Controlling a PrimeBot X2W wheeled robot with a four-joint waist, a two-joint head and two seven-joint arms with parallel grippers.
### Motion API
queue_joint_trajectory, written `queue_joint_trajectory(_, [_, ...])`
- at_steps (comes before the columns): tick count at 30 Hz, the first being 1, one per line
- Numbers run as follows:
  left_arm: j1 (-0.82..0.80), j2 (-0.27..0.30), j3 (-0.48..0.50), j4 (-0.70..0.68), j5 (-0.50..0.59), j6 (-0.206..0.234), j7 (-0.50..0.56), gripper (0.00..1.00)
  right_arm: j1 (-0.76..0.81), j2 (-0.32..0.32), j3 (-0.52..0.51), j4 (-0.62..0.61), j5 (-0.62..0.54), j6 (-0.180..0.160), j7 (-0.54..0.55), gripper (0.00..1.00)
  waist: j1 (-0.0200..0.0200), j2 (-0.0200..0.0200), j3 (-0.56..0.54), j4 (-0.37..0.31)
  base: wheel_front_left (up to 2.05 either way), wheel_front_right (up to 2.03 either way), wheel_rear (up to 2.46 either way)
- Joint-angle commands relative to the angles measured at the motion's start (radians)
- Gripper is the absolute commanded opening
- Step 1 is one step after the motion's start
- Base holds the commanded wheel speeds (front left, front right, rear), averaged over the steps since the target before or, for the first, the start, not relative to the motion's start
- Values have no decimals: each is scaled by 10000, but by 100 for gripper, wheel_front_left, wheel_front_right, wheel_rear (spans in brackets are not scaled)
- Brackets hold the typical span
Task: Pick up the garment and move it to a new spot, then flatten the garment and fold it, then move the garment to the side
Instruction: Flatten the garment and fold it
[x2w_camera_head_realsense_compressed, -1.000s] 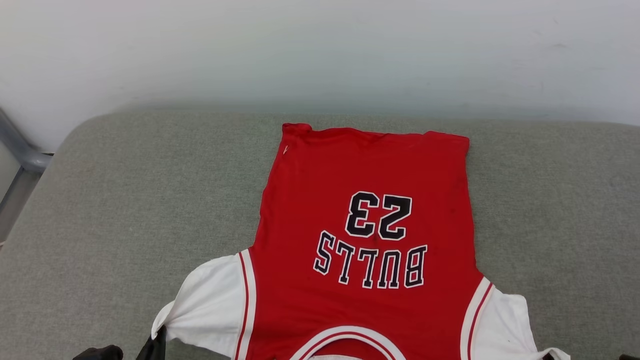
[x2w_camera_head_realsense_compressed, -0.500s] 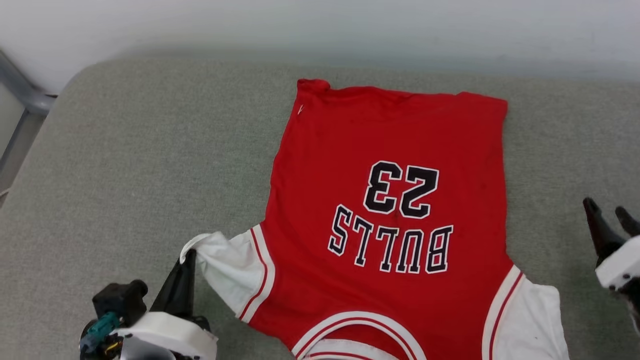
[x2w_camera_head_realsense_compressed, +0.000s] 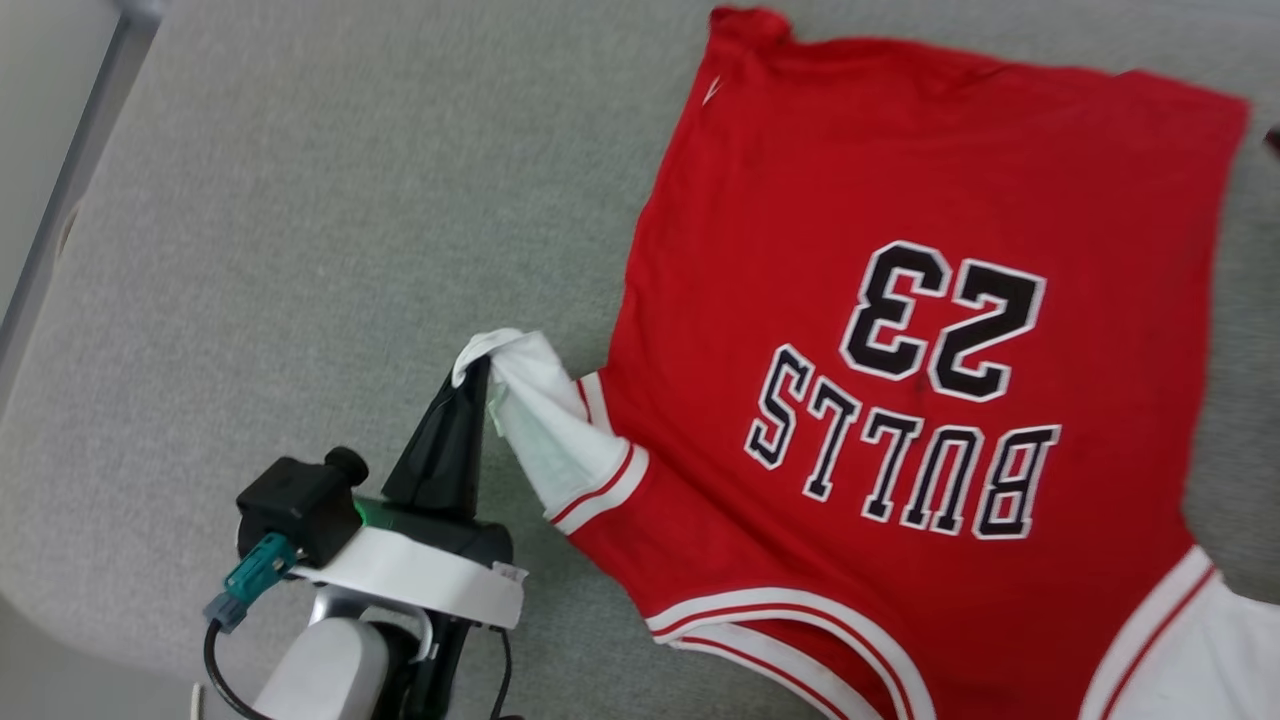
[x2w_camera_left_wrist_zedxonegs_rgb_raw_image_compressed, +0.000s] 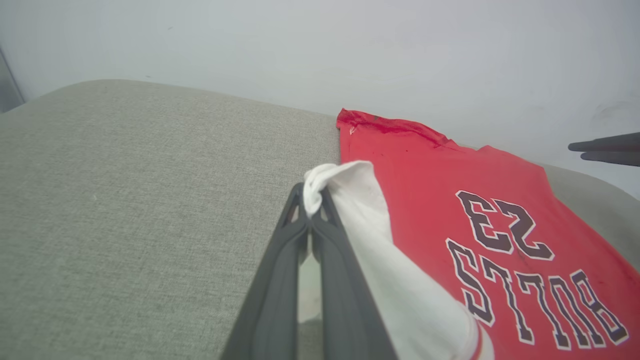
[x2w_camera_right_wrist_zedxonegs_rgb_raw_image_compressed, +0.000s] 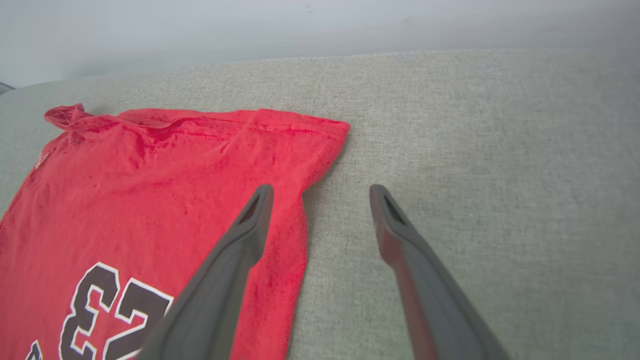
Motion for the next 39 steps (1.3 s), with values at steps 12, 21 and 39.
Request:
queue_joint_trajectory(12, [-602,-866,129,-682,533,-597,-75,0,-2024,21,-538,1372,-1591,-7,1260,100,-3,0,1934,1322,0,0,0])
queue_joint_trajectory(21, [-566,-1190,458,-329,891,-948,-67,0,-1198,475,-795,2101,-2138,-9,2684,0,-3,0,1944,1336,0,0,0])
queue_joint_trajectory(39, [557,-718,1066,889,1110,-819,74,0,1686,-401,-573,-867,-1221,-10,2065,0,-3,0,-526,89,0,0,0])
